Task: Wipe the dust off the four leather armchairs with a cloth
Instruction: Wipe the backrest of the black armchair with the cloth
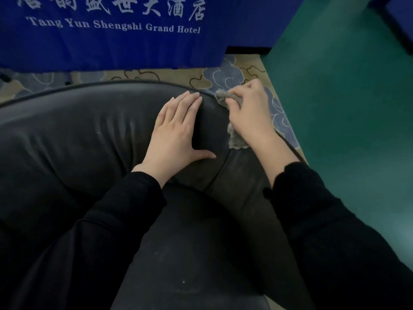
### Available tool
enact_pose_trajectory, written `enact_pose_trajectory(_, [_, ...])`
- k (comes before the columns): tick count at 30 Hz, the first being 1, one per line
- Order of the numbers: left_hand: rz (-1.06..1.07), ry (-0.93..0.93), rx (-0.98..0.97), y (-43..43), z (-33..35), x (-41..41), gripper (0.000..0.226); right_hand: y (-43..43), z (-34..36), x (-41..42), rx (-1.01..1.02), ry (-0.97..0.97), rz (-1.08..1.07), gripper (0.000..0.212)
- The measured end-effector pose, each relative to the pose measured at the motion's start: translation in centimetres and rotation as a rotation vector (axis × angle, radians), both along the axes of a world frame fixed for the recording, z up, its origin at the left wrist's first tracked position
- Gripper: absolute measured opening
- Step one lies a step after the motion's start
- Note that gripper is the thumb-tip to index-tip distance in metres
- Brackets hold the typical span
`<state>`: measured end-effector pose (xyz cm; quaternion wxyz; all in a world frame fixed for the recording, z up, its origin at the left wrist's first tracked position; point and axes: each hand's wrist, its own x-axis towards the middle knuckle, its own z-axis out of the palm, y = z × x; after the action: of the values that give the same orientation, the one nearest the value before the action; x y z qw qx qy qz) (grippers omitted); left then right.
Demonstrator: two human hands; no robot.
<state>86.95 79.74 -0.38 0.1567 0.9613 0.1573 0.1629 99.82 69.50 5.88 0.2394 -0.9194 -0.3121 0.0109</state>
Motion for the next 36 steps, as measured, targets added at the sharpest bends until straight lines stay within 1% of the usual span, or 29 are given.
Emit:
enact_pose_trajectory(2, [0.000,0.001,0.003,0.0,0.0,0.0,0.115,0.0,-0.3,0.0,0.013,-0.005,0.013,0.025])
enact_pose_trajectory(5, [-0.007,0.004,-0.007,0.1,0.1,-0.1,0.115,-2.2,-0.5,-0.2,0.038,-0.029,0.007,0.023])
enact_pose_trajectory(11, [-0.012,0.028,0.009,-0.2,0.5,-0.2,0.116,-8.0,-0.8,-1.1,0.068,-0.063,-0.142,0.022])
enact_pose_trajectory(15, [-0.057,0.037,0.022,-0.7,1.4,-0.1,0.117,-8.9,-0.8,-1.2,0.082,-0.046,-0.212,0.021])
enact_pose_trajectory(17, [-0.139,0.043,0.033,-1.6,2.0,0.6,0.117,-7.8,-0.7,-0.9,0.102,-0.038,-0.184,0.021])
enact_pose_trajectory(19, [-0.209,0.042,0.011,-2.7,2.3,1.7,0.118,-6.5,-0.9,-0.7,0.107,-0.056,-0.113,0.022])
enact_pose_trajectory(21, [-0.245,0.046,-0.021,-3.5,2.1,2.5,0.119,-6.3,-1.1,-0.7,0.106,-0.077,-0.067,0.022])
enact_pose_trajectory(24, [-0.243,0.076,-0.009,-3.7,1.4,2.9,0.121,-8.7,-1.4,-1.5,0.128,-0.099,-0.060,0.019])
enact_pose_trajectory(28, [-0.228,0.070,0.001,-3.6,1.0,2.9,0.119,-13.2,-2.2,-3.8,0.131,-0.146,-0.162,0.018])
enact_pose_trajectory(31, [-0.216,0.065,-0.010,-3.7,0.9,3.0,0.118,-13.3,-2.2,-4.0,0.179,-0.185,-0.232,0.018])
enact_pose_trajectory(33, [-0.214,0.060,-0.024,-3.6,0.8,3.0,0.117,-11.8,-2.2,-3.2,0.210,-0.219,-0.170,0.017])
enact_pose_trajectory(36, [-0.219,0.053,-0.020,-3.5,0.8,3.1,0.116,-10.3,-2.6,-2.3,0.191,-0.236,-0.062,0.018])
